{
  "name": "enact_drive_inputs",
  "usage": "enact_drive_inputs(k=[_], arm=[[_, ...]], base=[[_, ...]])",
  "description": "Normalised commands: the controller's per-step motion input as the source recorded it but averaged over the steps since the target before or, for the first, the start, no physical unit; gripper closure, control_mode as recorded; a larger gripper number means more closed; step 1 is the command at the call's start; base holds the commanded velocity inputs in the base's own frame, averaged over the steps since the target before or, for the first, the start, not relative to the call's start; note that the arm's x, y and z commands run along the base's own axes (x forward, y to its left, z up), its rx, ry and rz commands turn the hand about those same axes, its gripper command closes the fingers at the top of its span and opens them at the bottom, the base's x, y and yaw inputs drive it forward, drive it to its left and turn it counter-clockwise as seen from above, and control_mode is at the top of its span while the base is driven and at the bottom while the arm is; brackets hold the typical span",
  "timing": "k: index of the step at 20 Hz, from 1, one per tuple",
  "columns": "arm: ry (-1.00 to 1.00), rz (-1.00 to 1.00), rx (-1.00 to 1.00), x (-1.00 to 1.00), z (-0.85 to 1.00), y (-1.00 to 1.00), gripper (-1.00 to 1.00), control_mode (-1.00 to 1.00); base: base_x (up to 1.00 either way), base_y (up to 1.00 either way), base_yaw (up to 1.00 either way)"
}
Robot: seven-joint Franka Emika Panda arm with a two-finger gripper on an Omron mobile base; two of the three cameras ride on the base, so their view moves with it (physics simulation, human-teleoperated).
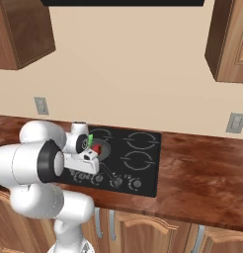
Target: Put the corn and bell pepper in the pan. Then turn on the front left burner and set the heat to medium.
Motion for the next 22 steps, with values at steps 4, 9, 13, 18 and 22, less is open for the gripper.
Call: enact_drive_inputs(k=[4,9,13,18,22], arm=[[0.01,-0.02,0.00,-0.02,0.00,0.00,1.00,-1.00],[0.00,0.00,0.00,0.31,-0.02,0.00,1.00,-1.00],[0.00,0.00,0.00,0.59,0.00,0.00,1.00,-1.00],[0.00,0.00,0.00,0.03,0.00,0.00,1.00,-1.00],[-0.01,0.00,0.00,0.00,0.00,0.00,1.00,-1.00]], base=[[0.00,0.00,0.00],[0.00,0.00,0.00],[0.00,0.00,0.00],[0.00,0.00,0.00],[0.00,0.00,0.00]])
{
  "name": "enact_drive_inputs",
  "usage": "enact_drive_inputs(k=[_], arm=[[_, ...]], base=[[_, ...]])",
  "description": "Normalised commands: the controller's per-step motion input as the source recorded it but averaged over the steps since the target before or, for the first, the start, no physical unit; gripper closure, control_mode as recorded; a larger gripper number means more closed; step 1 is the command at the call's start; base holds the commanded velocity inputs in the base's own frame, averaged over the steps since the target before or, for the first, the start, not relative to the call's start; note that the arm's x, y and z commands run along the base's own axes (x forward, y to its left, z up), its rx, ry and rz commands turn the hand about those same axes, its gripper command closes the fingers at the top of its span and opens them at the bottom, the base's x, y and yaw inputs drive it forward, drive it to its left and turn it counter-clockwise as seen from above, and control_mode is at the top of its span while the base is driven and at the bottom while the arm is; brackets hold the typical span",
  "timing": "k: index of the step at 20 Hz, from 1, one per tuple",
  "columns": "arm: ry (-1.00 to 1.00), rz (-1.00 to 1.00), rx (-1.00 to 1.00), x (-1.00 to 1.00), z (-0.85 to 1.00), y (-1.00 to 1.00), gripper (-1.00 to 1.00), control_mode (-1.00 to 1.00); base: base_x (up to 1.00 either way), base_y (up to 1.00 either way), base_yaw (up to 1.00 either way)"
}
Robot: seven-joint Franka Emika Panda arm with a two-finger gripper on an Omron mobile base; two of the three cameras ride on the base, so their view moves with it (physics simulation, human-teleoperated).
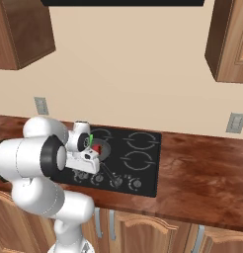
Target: Put the corn and bell pepper in the pan. Then turn on the front left burner and set the heat to medium.
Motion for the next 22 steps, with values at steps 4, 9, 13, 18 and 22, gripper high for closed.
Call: enact_drive_inputs(k=[4,9,13,18,22], arm=[[-0.13,0.07,0.00,-0.02,-0.18,0.00,1.00,-1.00],[-0.11,0.35,0.00,0.00,-0.14,0.00,1.00,-1.00],[-0.05,0.44,0.00,0.00,-0.01,0.00,1.00,-1.00],[0.00,0.47,0.04,0.00,-0.01,0.00,1.00,-1.00],[0.00,0.49,0.07,0.00,0.00,-0.01,1.00,-1.00]], base=[[0.00,0.00,0.00],[0.00,0.00,0.00],[0.00,0.00,0.00],[0.00,0.00,0.00],[0.00,0.00,0.00]])
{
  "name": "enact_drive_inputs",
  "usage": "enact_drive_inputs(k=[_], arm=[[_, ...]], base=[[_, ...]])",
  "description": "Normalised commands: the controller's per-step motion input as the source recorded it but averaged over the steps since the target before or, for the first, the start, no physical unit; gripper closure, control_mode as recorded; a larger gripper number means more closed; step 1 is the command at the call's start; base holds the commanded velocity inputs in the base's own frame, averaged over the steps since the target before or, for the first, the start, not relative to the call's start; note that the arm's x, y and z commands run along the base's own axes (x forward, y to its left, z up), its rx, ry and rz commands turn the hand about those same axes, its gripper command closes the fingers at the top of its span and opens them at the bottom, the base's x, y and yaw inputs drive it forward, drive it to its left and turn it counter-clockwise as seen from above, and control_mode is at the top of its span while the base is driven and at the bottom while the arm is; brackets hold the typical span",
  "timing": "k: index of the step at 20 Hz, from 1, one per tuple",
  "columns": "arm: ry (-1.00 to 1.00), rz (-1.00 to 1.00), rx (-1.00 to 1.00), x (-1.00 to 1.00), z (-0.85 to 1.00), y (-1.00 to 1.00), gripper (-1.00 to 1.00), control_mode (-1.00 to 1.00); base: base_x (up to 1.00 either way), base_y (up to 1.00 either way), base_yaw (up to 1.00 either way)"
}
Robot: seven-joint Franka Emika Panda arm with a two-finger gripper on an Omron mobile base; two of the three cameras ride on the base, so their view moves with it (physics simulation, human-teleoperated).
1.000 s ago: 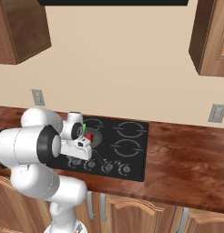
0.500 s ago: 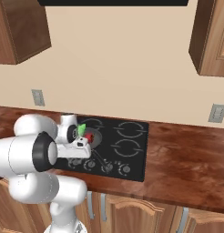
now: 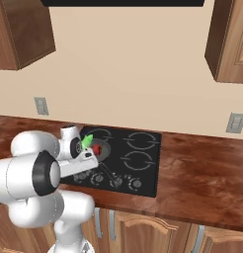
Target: Put the corn and bell pepper in the pan. Then turn on the front left burner and set the heat to medium.
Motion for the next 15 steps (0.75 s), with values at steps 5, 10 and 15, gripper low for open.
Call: enact_drive_inputs(k=[5,10,15], arm=[[0.00,0.51,0.10,0.00,0.00,-0.13,1.00,-1.00],[0.00,0.48,0.11,0.00,0.00,-0.10,1.00,-1.00],[0.00,0.45,0.11,0.00,0.00,-0.11,1.00,-1.00]], base=[[0.00,0.00,0.00],[0.00,0.00,0.00],[0.00,0.00,0.00]])
